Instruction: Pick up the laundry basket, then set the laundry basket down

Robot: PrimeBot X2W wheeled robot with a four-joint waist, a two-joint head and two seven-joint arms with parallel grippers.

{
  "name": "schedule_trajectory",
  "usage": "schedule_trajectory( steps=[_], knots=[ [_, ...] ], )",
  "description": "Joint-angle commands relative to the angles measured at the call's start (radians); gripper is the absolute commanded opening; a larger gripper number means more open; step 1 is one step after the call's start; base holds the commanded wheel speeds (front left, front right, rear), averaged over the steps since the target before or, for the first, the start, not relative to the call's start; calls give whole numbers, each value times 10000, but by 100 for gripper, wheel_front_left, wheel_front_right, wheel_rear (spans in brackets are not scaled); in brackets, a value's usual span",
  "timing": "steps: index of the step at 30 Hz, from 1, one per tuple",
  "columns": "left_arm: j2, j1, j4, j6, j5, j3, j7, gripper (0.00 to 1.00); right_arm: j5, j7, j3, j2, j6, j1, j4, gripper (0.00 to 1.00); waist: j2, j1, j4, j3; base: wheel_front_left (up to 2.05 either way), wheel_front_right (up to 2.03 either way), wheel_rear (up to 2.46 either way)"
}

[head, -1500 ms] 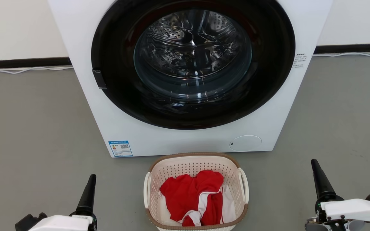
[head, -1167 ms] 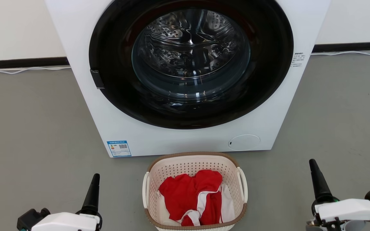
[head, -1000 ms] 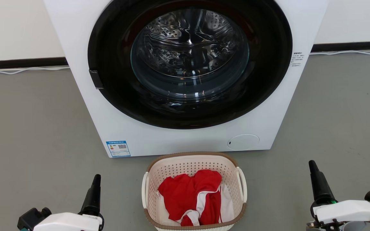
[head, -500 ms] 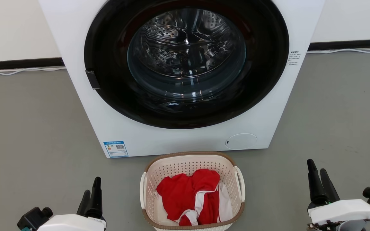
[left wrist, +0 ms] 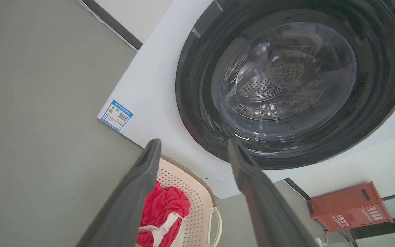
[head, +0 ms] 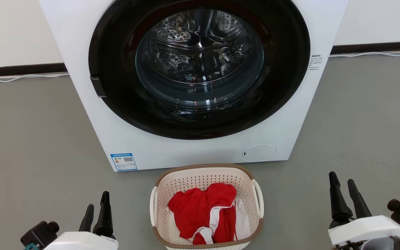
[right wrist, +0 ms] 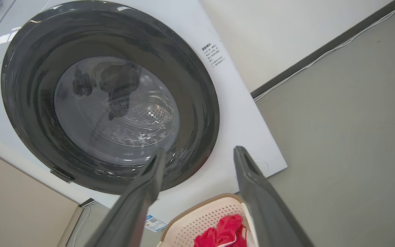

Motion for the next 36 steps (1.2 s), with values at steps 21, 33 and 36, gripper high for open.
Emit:
schedule_trajectory(
  steps=[21,33,36],
  knots=[
    [123,-57,-336,381,2390,18,-674,100,-2923,-763,264,-169,58,-211,-409,100,0,-1,-104,1,0,0,0],
    [136,-3,-413,538,3717,-47,-1026,100,-4518,-1116,327,-153,66,-199,-472,100,0,-1,-185,23,0,0,0],
    [140,9,-428,575,4053,-60,-1114,100,-4906,-1204,321,-151,68,-191,-474,100,0,-1,-213,28,0,0,0]
  ],
)
